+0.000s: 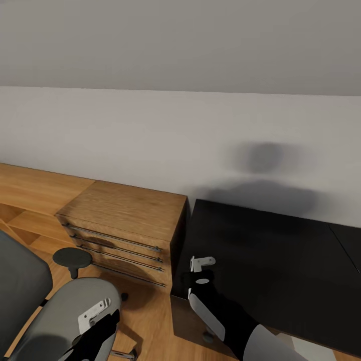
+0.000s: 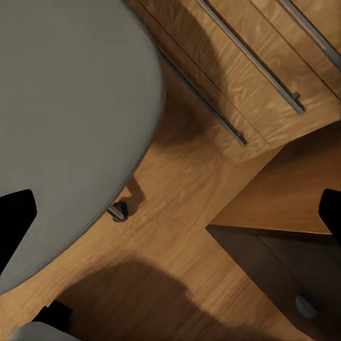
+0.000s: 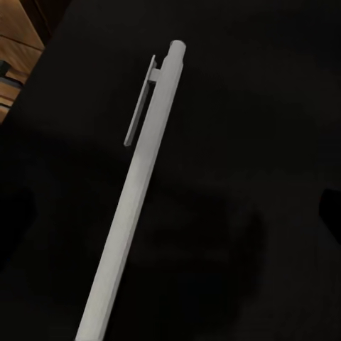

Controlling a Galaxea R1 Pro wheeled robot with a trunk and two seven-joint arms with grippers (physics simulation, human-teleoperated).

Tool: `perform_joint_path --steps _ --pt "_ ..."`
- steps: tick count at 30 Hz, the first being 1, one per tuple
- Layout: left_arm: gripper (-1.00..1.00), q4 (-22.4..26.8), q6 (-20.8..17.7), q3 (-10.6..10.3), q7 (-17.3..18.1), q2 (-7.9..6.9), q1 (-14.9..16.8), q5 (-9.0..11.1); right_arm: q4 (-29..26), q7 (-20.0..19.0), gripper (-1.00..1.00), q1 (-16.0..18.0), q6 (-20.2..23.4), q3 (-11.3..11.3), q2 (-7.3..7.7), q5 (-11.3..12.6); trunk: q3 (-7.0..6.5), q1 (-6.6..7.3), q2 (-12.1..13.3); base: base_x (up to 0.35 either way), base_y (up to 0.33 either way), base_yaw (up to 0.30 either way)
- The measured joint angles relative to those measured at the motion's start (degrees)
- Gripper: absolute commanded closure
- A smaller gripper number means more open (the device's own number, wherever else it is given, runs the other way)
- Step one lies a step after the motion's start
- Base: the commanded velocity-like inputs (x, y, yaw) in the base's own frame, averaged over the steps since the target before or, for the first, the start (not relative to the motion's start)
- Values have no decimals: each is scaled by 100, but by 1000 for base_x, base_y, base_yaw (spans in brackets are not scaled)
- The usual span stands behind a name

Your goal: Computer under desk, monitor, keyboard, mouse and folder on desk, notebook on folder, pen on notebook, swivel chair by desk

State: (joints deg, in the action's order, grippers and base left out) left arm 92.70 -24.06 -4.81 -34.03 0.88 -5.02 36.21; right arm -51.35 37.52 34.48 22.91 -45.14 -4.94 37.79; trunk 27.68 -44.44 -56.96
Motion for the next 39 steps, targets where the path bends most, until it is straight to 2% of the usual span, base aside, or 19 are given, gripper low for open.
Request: perform_joint_path --steps 39 --pt "-100 0 0 0 3 0 0 0 122 85 -100 -1 4 2 -5 -4 5 0 0 0 0 54"
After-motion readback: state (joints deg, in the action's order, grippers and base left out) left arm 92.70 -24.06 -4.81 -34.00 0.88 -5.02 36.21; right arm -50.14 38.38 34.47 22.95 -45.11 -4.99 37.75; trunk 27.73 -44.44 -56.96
